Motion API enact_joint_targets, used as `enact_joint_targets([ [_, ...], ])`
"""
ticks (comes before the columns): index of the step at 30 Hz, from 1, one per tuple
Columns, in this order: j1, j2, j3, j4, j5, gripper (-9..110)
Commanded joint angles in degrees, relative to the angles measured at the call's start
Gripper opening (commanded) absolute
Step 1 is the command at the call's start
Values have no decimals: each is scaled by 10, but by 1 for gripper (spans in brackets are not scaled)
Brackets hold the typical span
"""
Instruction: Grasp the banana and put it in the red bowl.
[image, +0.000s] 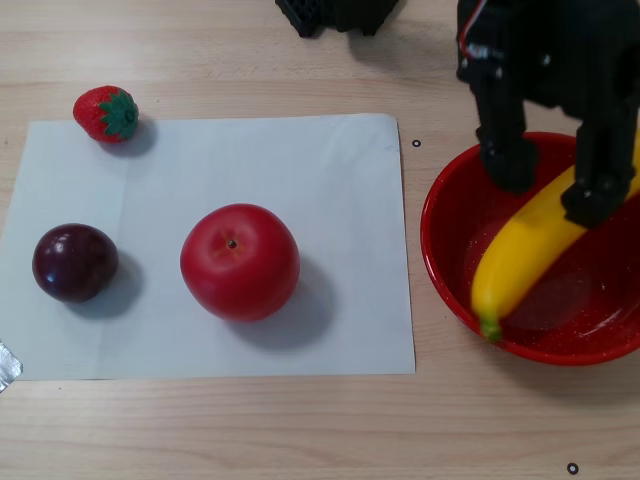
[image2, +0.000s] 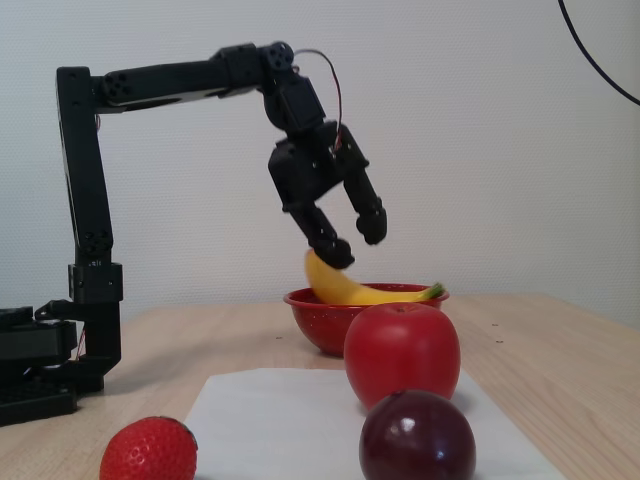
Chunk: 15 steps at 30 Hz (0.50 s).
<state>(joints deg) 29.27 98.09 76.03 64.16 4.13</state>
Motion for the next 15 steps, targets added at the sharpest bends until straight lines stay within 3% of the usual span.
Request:
enact_joint_targets([
  [1, -14, 53, -83, 35, -10, 15],
  [8, -40, 92, -147, 127, -21, 0],
  [15, -81, 160, -142, 204, -33, 0],
])
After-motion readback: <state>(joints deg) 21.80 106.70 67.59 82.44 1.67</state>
